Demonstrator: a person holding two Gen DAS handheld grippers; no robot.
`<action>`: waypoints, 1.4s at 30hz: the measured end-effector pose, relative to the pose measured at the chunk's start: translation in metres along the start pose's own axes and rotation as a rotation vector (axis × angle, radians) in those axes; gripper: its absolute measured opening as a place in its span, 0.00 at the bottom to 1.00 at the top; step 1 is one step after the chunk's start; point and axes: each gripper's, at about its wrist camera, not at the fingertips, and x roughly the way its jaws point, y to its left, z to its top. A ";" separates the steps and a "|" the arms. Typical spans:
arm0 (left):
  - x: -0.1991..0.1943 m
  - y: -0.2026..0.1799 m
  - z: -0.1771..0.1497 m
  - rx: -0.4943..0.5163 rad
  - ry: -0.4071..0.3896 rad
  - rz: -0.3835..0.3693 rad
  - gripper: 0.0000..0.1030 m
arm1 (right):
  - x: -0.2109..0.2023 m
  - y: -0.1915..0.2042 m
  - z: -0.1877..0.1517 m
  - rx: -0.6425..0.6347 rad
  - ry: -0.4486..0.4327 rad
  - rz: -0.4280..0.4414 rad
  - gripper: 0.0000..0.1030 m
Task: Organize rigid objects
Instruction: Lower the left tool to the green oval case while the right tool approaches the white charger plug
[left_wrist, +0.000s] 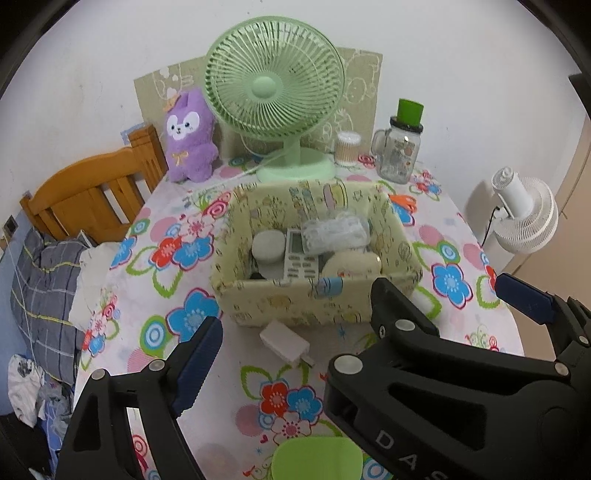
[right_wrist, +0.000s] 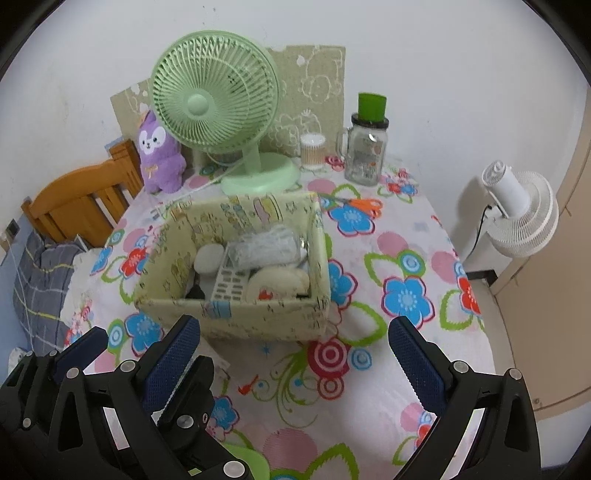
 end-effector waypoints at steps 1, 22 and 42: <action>0.001 -0.001 -0.003 0.001 0.000 -0.002 0.86 | 0.000 -0.001 -0.003 0.002 -0.002 -0.004 1.00; 0.028 -0.006 -0.066 -0.008 0.075 -0.039 0.99 | 0.025 -0.009 -0.067 -0.005 0.077 -0.017 1.00; 0.051 -0.024 -0.119 -0.047 0.125 -0.063 1.00 | 0.045 -0.026 -0.120 -0.058 0.130 -0.044 1.00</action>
